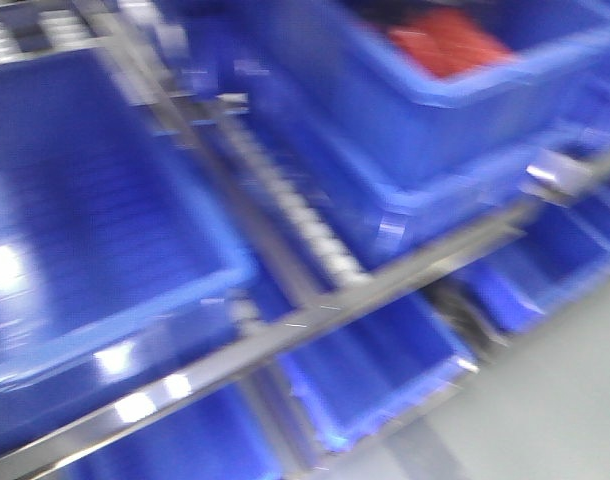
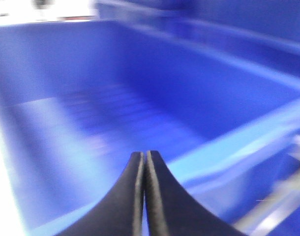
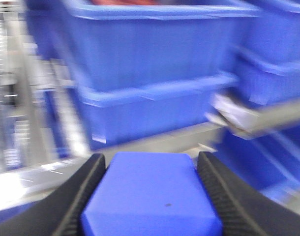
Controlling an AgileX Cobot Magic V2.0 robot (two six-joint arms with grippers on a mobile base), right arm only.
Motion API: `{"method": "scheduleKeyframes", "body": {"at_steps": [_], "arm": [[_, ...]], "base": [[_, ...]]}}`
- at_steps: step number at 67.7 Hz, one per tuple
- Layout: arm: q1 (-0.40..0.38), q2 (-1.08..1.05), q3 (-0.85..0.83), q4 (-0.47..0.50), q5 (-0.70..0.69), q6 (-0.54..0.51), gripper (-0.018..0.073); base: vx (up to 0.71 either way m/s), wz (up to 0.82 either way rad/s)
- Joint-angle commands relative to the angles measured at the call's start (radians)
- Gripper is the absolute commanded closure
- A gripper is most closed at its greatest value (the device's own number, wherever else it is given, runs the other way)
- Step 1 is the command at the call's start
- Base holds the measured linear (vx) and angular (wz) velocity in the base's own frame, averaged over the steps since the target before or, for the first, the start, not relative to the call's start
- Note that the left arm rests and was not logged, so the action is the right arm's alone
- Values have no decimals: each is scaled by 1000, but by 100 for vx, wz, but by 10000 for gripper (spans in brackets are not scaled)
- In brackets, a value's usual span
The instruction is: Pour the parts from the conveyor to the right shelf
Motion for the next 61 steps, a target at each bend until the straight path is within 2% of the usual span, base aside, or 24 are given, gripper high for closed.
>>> {"method": "scheduleKeyframes", "body": {"at_steps": [1,25,61], "arm": [[-5,21,-28,6,-73,-5,565],[-5,21,-28,5,-73,-5,565],[-5,21,-28,5,-73,-5,565]], "base": [[6,103],[5,86],[6,15]]}}
